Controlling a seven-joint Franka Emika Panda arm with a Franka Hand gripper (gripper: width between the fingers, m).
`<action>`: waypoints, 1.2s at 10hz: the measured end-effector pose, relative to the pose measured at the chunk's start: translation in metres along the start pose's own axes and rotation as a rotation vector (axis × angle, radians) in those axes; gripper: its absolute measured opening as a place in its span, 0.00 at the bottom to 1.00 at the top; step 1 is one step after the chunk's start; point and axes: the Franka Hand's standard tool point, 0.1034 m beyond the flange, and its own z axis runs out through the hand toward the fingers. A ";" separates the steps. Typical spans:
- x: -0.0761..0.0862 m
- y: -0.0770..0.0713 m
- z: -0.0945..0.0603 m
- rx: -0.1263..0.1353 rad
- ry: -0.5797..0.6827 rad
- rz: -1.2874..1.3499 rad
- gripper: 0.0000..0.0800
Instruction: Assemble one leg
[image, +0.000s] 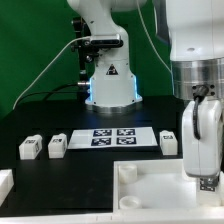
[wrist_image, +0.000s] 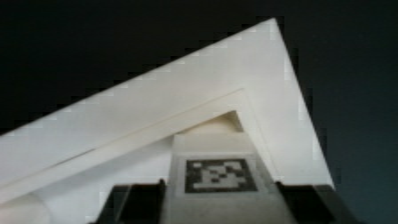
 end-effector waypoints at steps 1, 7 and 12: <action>-0.003 0.002 0.001 0.008 -0.004 -0.014 0.37; 0.000 0.011 0.000 0.031 -0.002 -0.787 0.81; 0.006 0.004 0.000 -0.010 0.058 -1.599 0.81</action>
Offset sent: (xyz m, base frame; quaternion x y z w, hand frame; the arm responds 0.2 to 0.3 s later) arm 0.0000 0.0000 0.0000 0.0000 0.0000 0.0000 1.0000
